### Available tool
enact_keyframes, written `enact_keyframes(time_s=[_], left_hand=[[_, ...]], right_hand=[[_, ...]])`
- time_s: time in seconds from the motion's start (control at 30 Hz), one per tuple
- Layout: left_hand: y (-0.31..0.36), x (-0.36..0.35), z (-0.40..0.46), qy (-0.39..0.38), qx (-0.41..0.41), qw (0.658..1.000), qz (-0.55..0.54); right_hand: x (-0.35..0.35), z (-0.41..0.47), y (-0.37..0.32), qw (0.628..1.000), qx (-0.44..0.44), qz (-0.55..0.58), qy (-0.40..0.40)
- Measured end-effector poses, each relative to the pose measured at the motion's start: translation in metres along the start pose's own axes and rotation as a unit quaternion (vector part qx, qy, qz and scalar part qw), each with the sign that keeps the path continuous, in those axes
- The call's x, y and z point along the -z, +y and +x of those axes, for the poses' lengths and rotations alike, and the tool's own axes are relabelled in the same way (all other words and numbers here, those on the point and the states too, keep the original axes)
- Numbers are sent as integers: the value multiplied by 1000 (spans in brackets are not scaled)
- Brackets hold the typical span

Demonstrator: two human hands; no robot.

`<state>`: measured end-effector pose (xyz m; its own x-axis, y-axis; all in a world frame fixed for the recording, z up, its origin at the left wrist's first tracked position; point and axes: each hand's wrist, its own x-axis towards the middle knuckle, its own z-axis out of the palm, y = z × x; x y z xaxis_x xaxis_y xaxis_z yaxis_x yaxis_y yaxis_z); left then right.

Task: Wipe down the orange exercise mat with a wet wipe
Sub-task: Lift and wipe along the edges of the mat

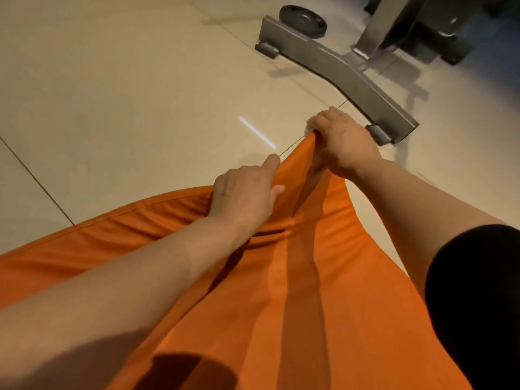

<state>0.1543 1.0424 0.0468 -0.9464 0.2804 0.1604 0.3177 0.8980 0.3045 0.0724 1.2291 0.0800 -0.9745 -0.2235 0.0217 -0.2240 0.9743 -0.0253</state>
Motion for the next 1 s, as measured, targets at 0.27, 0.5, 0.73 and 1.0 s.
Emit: enact_keyframes(time_s=[0.27, 0.5, 0.73, 1.0], left_hand=[[64, 52, -78, -44, -55, 997, -38], [141, 125, -145, -68, -184, 979, 50], [205, 219, -198, -32, -255, 963, 85], [233, 235, -265, 15, -241, 970, 18]], right_hand=[[43, -215, 6, 973, -82, 23, 216], [92, -365, -32, 936, -240, 81, 245], [167, -435, -64, 904, -291, 85, 302], [182, -507, -98, 950, -125, 6, 285]])
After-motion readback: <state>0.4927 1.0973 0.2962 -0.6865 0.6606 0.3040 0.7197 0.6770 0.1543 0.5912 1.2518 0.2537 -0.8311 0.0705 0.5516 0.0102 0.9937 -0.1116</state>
